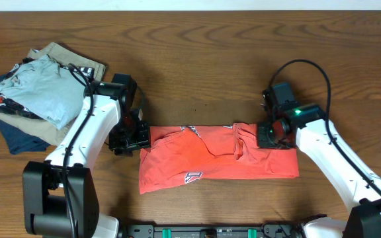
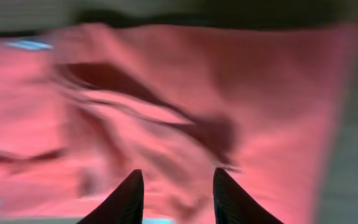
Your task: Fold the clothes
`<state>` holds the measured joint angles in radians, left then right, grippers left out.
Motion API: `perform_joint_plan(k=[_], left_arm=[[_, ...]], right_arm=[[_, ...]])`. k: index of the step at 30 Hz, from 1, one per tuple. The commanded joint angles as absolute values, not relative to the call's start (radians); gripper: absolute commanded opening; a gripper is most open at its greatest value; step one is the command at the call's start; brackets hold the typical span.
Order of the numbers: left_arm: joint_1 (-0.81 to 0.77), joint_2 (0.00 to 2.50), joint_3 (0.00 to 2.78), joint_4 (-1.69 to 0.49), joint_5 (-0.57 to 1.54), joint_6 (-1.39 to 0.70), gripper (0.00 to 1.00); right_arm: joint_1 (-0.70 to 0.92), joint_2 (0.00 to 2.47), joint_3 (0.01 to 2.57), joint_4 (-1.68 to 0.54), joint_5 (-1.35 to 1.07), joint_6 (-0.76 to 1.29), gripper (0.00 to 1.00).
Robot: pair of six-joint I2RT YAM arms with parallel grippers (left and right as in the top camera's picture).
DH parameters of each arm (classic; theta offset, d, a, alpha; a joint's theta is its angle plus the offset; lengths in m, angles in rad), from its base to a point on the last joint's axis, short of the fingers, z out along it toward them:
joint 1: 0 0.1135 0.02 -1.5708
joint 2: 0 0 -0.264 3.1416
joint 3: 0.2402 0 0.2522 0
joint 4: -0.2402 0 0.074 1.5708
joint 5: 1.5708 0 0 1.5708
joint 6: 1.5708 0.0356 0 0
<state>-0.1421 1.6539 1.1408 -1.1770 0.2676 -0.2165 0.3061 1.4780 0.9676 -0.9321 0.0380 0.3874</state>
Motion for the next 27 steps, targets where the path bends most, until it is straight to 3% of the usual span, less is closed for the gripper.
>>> perform_joint_plan(k=[1,15,17,20,25,27], left_arm=[[-0.144,1.659,1.127,-1.176,0.277,-0.222,0.52],[-0.144,1.659,1.118,-1.168,0.277,-0.222,0.53],[-0.144,1.659,1.118,-1.168,0.277,-0.222,0.53],[-0.144,1.659,1.118,-1.169,0.277,-0.222,0.53],[-0.144,1.659,1.118,-1.168,0.277,-0.222,0.52],[-0.144,1.659,1.118,-1.168,0.277,-0.222,0.52]], right_arm=[[0.28,1.47,0.966,-0.944,0.186,0.458,0.36],[0.278,1.474,0.859,-0.883,0.02,0.44,0.34],[0.278,1.473,0.851,-0.87,-0.007,0.44,0.28],[0.278,1.473,0.85,-0.848,-0.053,0.432,0.02],[0.295,1.473,0.85,-0.787,-0.458,0.088,0.01],[0.311,1.473,0.85,-0.807,-0.585,-0.023,0.05]])
